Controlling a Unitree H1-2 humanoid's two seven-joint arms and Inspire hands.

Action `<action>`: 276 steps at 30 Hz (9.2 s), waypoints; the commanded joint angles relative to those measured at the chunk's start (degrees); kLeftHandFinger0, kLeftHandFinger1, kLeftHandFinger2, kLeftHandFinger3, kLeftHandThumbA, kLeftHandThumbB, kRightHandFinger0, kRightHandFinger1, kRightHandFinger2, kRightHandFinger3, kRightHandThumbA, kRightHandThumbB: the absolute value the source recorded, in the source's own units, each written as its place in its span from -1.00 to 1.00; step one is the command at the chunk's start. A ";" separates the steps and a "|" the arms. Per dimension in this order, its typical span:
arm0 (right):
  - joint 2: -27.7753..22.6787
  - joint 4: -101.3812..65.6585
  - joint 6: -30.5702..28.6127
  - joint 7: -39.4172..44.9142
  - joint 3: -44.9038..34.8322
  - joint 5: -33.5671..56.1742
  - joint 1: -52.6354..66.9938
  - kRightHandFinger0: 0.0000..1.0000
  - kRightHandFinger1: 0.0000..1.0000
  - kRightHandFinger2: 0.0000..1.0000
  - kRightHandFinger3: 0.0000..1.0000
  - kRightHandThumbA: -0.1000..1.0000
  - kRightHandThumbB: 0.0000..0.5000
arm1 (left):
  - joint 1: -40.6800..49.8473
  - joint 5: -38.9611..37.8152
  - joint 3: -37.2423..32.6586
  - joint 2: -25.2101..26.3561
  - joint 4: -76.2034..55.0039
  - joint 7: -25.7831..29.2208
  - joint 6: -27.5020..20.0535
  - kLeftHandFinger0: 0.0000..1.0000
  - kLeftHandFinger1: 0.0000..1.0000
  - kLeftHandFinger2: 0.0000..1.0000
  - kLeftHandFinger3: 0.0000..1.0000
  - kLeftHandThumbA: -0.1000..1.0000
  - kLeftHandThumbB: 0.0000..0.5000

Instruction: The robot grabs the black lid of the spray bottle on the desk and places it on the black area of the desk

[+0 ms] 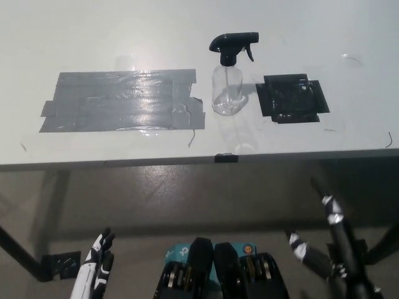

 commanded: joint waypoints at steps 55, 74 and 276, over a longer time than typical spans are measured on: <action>-2.64 42.84 28.34 0.37 14.92 -28.46 -63.86 1.00 1.00 1.00 1.00 1.00 0.65 | -4.56 1.53 -0.25 -0.34 -2.35 0.64 -1.54 1.00 1.00 1.00 1.00 1.00 -0.56; -0.52 51.27 27.50 -2.78 16.63 -26.40 -67.08 1.00 1.00 1.00 1.00 1.00 0.58 | -4.26 2.33 -0.03 -0.99 -2.69 1.42 -1.15 1.00 1.00 1.00 1.00 1.00 -0.66; -6.97 -13.02 13.65 6.63 -2.03 9.55 -17.33 1.00 1.00 1.00 1.00 1.00 0.26 | -10.25 2.43 -0.63 2.58 -0.91 0.60 -2.95 1.00 1.00 1.00 1.00 1.00 -0.23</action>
